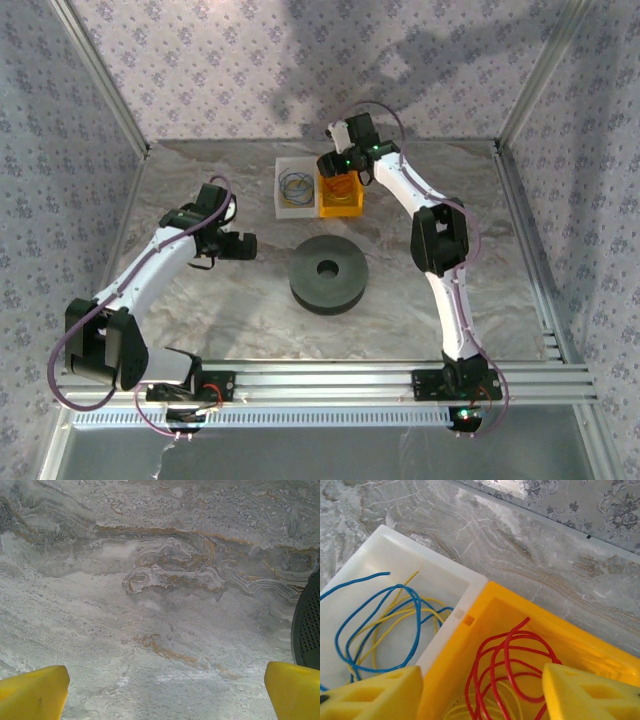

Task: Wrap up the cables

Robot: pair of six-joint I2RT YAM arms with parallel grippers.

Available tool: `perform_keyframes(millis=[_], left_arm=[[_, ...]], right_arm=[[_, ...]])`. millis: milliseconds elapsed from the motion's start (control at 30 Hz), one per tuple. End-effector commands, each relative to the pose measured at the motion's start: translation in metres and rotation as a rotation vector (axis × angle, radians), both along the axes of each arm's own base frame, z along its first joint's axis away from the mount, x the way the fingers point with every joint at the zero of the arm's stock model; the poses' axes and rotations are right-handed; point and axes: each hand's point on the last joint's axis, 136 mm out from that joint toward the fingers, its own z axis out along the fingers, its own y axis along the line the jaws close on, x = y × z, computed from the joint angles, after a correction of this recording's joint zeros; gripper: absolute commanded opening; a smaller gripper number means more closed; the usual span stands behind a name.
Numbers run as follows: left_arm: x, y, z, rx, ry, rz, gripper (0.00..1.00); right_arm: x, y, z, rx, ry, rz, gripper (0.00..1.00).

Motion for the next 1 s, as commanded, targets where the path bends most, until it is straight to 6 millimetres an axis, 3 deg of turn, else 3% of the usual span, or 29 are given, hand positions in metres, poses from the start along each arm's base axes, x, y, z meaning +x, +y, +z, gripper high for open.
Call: perform_keyframes(millis=[0,267,400,500,667,967], left_arm=[[0.002,-0.004,0.008,-0.007,-0.002,-0.027,1.0],[0.001,-0.004,0.009,-0.002,0.0,-0.032,1.0],[0.001,-0.003,0.009,0.006,0.002,-0.035,1.0],[0.001,-0.002,0.01,0.01,0.003,-0.036,1.0],[0.002,-0.003,0.011,0.005,0.0,-0.038,1.0],[0.001,-0.004,0.015,-0.009,-0.016,-0.04,1.0]], right_arm=[[0.015,-0.003,-0.004,-0.026,-0.03,-0.021,0.61],[0.026,-0.007,-0.028,-0.106,-0.045,-0.062,0.49],[0.03,-0.009,-0.03,-0.133,-0.058,-0.084,0.36],[0.03,-0.009,-0.024,-0.143,-0.074,-0.089,0.2],[0.023,-0.003,0.0,-0.157,-0.117,-0.071,0.0],[-0.002,-0.013,0.061,-0.222,-0.218,-0.073,0.0]])
